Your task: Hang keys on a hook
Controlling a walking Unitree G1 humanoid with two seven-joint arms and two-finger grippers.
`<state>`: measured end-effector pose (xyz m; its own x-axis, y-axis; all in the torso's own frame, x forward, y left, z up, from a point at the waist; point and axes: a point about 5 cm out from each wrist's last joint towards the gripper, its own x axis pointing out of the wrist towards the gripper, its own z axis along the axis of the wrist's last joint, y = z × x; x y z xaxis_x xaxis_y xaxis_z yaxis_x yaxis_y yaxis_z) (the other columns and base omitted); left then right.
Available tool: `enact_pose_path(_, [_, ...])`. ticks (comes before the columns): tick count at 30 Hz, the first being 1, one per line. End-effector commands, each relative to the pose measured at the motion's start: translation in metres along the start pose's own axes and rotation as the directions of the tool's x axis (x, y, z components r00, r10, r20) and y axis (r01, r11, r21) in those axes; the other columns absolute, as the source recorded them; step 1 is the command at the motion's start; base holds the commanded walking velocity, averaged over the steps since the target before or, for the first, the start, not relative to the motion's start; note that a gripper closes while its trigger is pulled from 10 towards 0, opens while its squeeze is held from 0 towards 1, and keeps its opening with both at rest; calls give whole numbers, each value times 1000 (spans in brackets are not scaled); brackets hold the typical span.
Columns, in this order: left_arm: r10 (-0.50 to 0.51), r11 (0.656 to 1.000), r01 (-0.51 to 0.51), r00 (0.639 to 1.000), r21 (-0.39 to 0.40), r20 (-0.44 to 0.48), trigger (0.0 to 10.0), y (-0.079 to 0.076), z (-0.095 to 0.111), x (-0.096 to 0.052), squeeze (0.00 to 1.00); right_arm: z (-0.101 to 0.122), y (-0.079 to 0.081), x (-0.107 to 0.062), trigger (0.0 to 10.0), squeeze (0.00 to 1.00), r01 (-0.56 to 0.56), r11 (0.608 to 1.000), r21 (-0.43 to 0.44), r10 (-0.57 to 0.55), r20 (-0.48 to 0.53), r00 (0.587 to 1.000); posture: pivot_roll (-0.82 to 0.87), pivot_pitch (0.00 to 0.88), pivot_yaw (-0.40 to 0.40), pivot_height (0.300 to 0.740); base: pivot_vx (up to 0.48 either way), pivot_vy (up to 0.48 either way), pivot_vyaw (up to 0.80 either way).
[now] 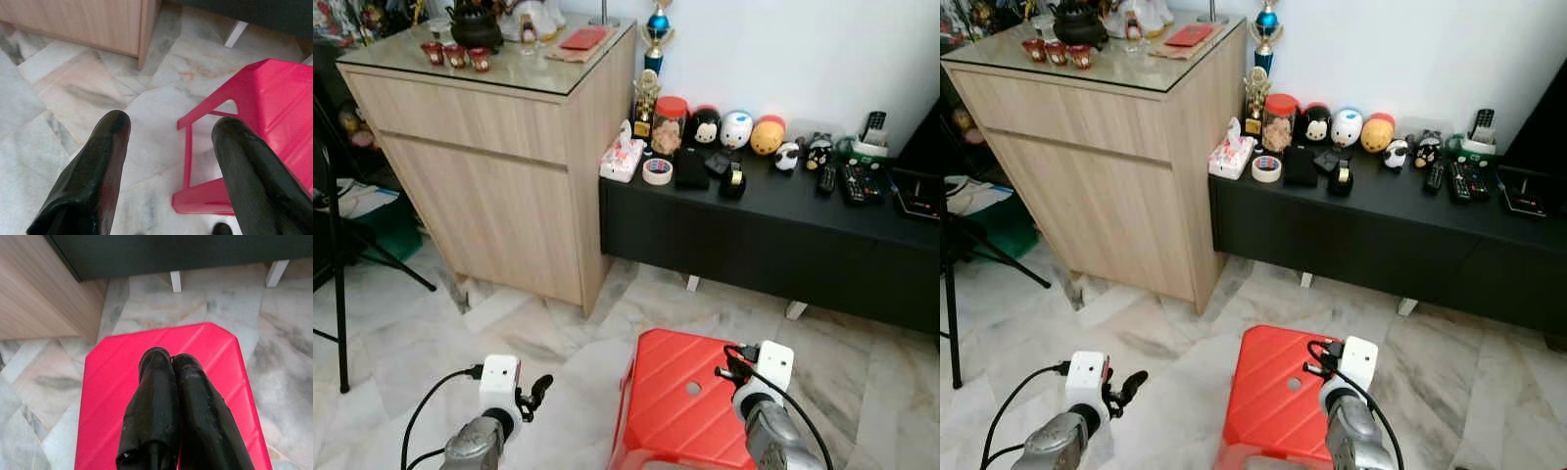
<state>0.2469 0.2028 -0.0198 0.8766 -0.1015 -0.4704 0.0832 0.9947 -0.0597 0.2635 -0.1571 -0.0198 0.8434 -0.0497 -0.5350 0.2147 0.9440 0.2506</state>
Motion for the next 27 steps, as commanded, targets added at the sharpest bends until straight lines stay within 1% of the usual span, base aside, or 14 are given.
enact_pose_path(1, [-12,1000,12,1000,-10,-3,10000,-4,-1,1,0,1,-4,1,10000,0,14,1000,4,-14,16,1000,28,12,-69,740,0,0,0])
enact_pose_path(5, [-20,1000,20,1000,-13,0,10000,-5,0,4,0,1,-4,1,10000,0,8,1000,-4,-8,21,1000,20,0,-62,740,0,0,0])
enact_pose_path(13, [-36,999,36,999,11,23,10000,-6,7,8,0,0,-2,4,10000,0,2,1000,-8,-1,33,999,24,0,-58,740,0,0,0])
enact_pose_path(14, [-38,999,38,999,12,26,10000,-6,8,8,0,1,-1,4,10000,0,-6,1000,-22,7,35,999,25,0,-58,740,0,0,0])
enact_pose_path(18, [-43,999,42,999,16,28,10000,-6,8,8,0,1,2,4,10000,0,-13,999,-31,15,37,999,30,0,-56,740,0,0,0])
enact_pose_path(20, [-53,998,53,998,21,31,10000,-6,8,8,0,3,7,5,10000,0,-38,998,-55,41,52,998,26,0,-53,740,0,0,0])
enact_pose_path(24, [-57,998,56,998,25,33,10000,-6,8,8,0,5,8,5,10000,0,-33,998,-50,36,62,997,26,0,-52,740,0,0,0])
enact_pose_path(27, [-62,998,61,997,24,39,10000,-7,10,8,0,6,8,6,10000,0,-34,998,-56,37,64,997,26,0,-51,740,-244,0,0])
